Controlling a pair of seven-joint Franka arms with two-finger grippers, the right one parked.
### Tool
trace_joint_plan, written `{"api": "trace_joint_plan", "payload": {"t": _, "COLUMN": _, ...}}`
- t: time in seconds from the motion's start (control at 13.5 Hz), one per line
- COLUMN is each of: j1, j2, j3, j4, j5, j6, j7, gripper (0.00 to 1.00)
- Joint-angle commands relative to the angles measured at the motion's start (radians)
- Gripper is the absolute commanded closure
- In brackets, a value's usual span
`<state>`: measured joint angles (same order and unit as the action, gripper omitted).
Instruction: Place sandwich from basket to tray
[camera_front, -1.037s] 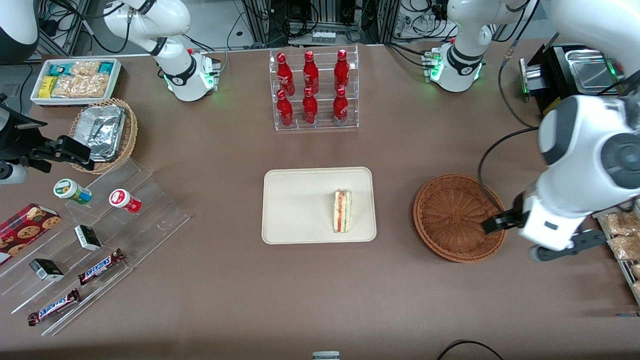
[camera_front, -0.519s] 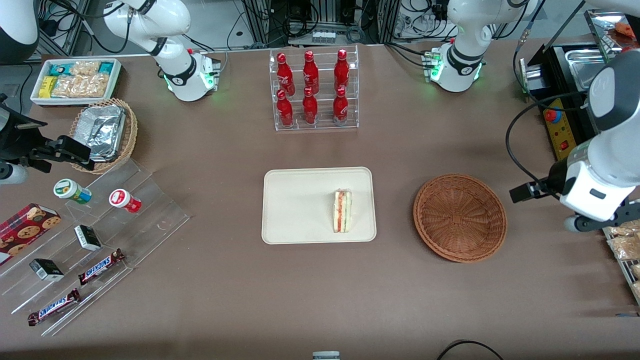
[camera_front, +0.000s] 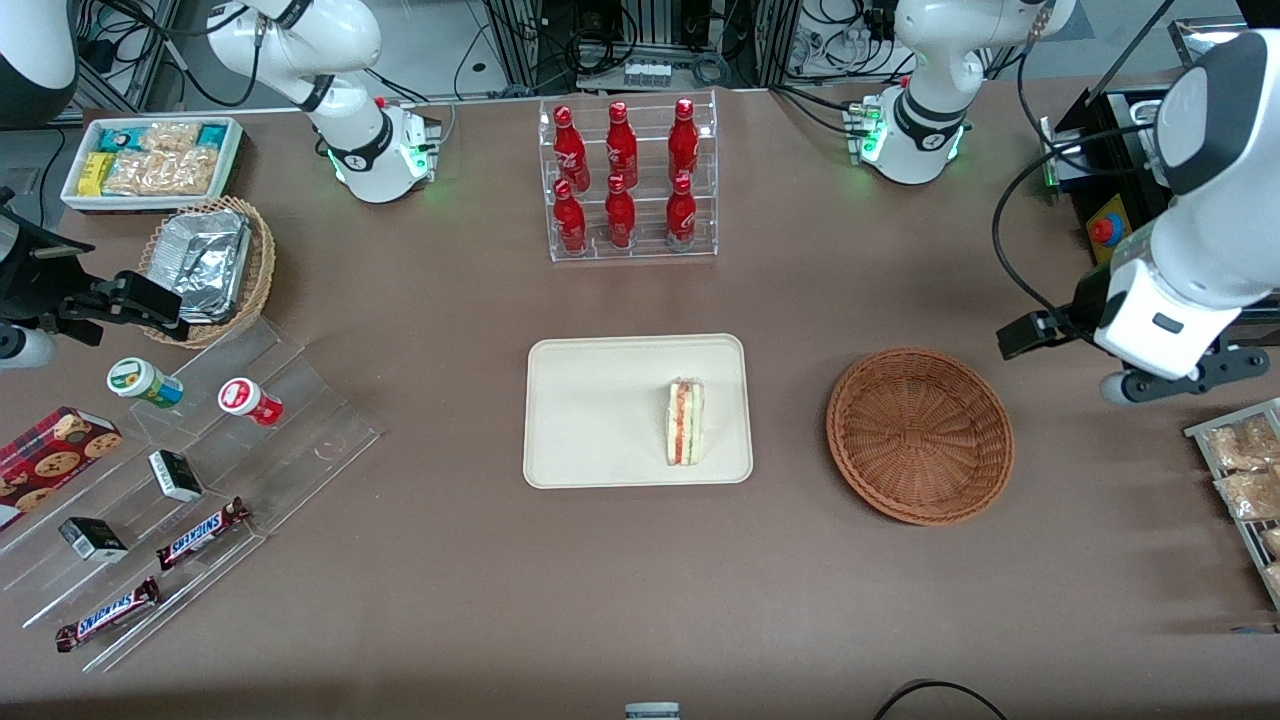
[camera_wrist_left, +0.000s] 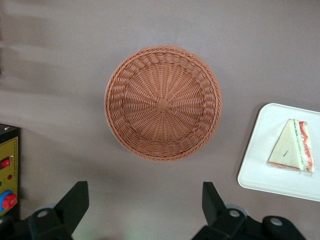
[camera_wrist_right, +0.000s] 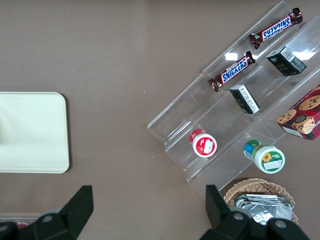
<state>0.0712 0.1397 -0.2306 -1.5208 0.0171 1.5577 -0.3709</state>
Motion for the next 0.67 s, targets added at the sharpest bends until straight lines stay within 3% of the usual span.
{"api": "trace_joint_plan", "payload": {"t": 0.0, "j1": 0.012, "j2": -0.069, "j3": 0.0, "j4": -0.09, "j5": -0.026, "j6": 0.022, "j7": 0.015, "gripper": 0.0}}
{"api": "trace_joint_plan", "payload": {"t": 0.59, "j1": 0.012, "j2": -0.169, "j3": 0.017, "j4": -0.13, "j5": -0.046, "j6": -0.068, "j7": 0.163, "gripper": 0.0}}
